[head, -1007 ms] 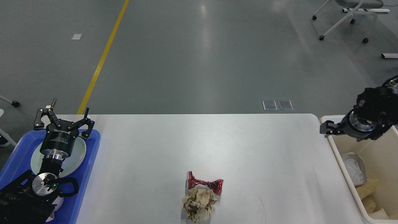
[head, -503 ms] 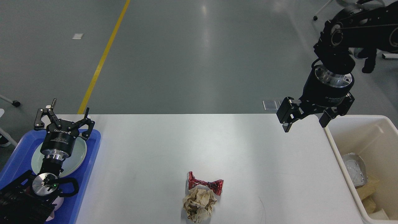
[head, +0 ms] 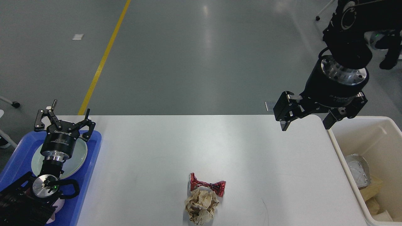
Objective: Tidy desktop
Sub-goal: 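Lower the right gripper to the crumpled tissue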
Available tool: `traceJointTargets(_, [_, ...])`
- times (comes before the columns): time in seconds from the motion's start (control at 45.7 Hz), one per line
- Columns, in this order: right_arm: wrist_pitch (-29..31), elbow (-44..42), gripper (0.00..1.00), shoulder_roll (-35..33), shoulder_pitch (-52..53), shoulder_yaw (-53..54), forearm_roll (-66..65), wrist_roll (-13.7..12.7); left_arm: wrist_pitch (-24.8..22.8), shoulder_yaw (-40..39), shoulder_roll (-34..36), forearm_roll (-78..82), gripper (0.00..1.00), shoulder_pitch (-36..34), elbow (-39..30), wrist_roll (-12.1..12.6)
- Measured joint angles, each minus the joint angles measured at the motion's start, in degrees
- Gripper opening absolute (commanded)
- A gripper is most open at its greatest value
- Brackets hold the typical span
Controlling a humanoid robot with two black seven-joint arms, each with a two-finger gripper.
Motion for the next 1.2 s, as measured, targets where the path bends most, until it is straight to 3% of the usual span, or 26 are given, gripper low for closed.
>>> traceJointTargets(0.241, [-1.5,0.1,0.98,1.0,0.3,-1.4,1.6,1.7,0.0,0.0,0.0,0.0,0.98,0.0,0.0,0.0])
traceJointTargets(0.569, [-2.6,-0.3,0.98,1.9,-3.9,2.9,4.2,1.9,0.0,0.0,0.0,0.0,0.98,0.0,0.0,0.0])
traceJointTargets(0.7, [-8.1,-0.5,0.97,3.4,-12.0,9.8,5.4,1.7,0.0,0.0,0.0,0.0,0.98,0.0,0.0,0.0])
traceJointTargets(0.853, [-16.1,-0.6,0.87,5.4,-21.7,16.8,9.5,1.3,0.0,0.0,0.0,0.0,0.98,0.0,0.0,0.0])
traceJointTargets(1.204, [-36.6,-2.2,0.90,14.6,-40.7,24.2,10.1,0.0,0.0,0.0,0.0,0.0,0.98,0.0,0.0,0.0])
